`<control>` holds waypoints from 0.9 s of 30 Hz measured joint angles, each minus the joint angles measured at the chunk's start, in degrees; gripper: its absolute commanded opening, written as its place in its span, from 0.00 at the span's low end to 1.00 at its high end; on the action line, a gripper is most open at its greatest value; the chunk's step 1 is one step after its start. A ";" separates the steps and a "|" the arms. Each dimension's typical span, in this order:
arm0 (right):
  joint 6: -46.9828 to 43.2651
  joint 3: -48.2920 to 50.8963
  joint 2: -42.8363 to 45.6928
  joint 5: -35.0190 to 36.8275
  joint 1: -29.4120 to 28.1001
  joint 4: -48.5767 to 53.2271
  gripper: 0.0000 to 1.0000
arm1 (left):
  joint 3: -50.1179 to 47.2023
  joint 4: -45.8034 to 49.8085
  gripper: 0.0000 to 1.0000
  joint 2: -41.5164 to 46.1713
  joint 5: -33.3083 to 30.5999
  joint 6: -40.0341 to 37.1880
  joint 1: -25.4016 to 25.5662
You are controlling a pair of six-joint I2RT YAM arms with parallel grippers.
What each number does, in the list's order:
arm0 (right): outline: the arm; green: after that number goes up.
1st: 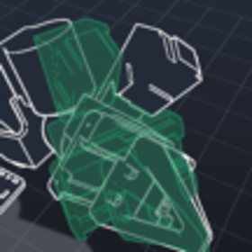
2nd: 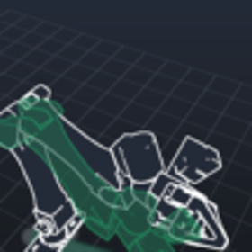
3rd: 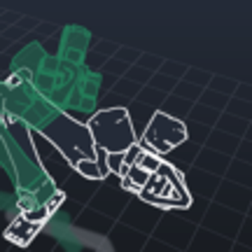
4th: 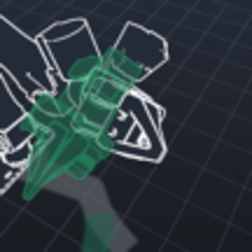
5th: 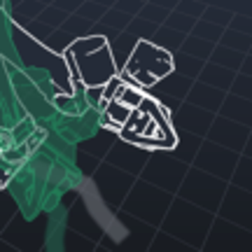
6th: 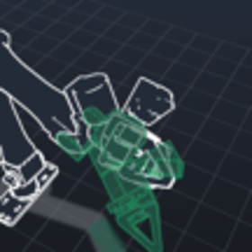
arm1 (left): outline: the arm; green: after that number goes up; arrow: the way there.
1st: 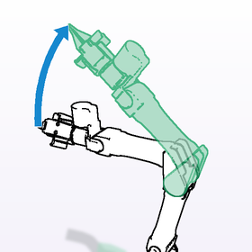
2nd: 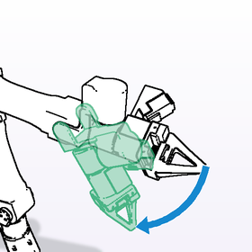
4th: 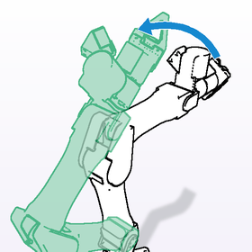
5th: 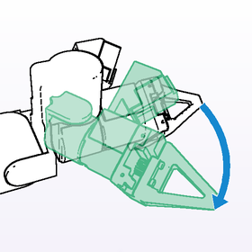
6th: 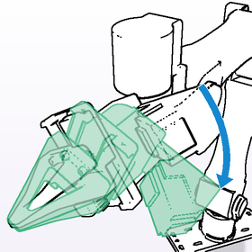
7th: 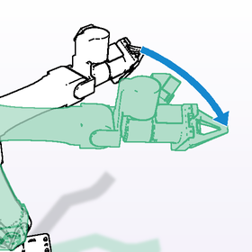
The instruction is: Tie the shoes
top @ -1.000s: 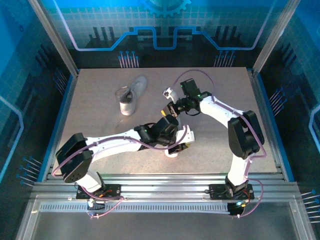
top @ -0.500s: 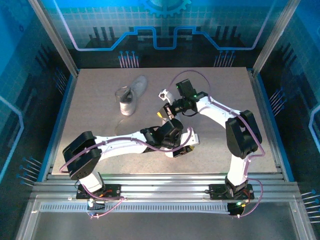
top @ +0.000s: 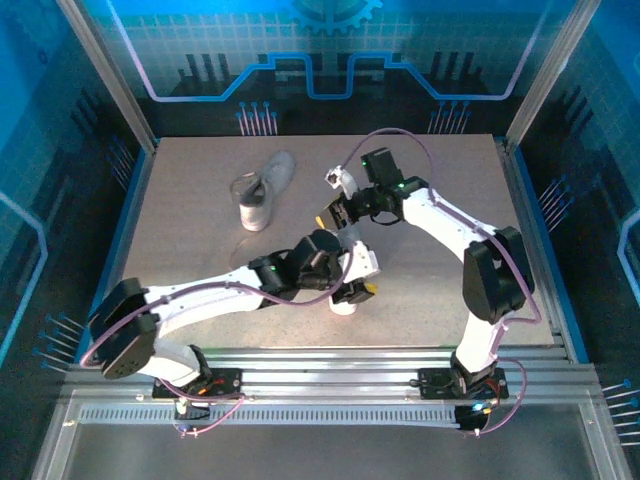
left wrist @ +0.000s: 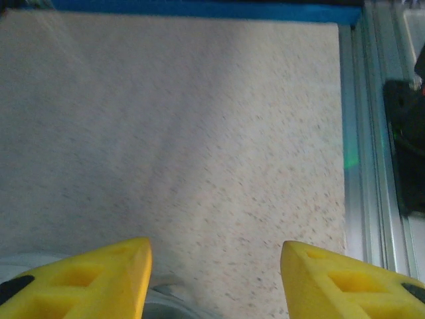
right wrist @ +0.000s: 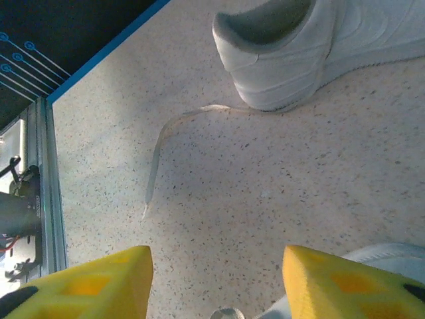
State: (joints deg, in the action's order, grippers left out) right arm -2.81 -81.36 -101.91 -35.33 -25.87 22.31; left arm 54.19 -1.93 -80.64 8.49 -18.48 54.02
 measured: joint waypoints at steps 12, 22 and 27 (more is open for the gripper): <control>-4.28 22.73 23.21 9.05 6.56 1.92 0.60 | -9.92 -2.29 0.99 17.20 -2.38 1.97 -12.20; -15.37 30.62 25.07 13.92 4.90 8.26 0.64 | -10.21 -0.07 0.99 16.41 -1.07 4.13 -24.11; -19.34 32.35 21.31 14.08 2.21 8.09 0.64 | -10.21 -0.04 0.95 13.14 5.77 4.13 -29.27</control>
State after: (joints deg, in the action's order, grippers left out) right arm -22.15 -49.01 -80.60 -21.26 -23.66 30.39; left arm 43.99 -1.98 -67.51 14.26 -14.35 24.75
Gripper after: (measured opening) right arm 0.641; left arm 0.979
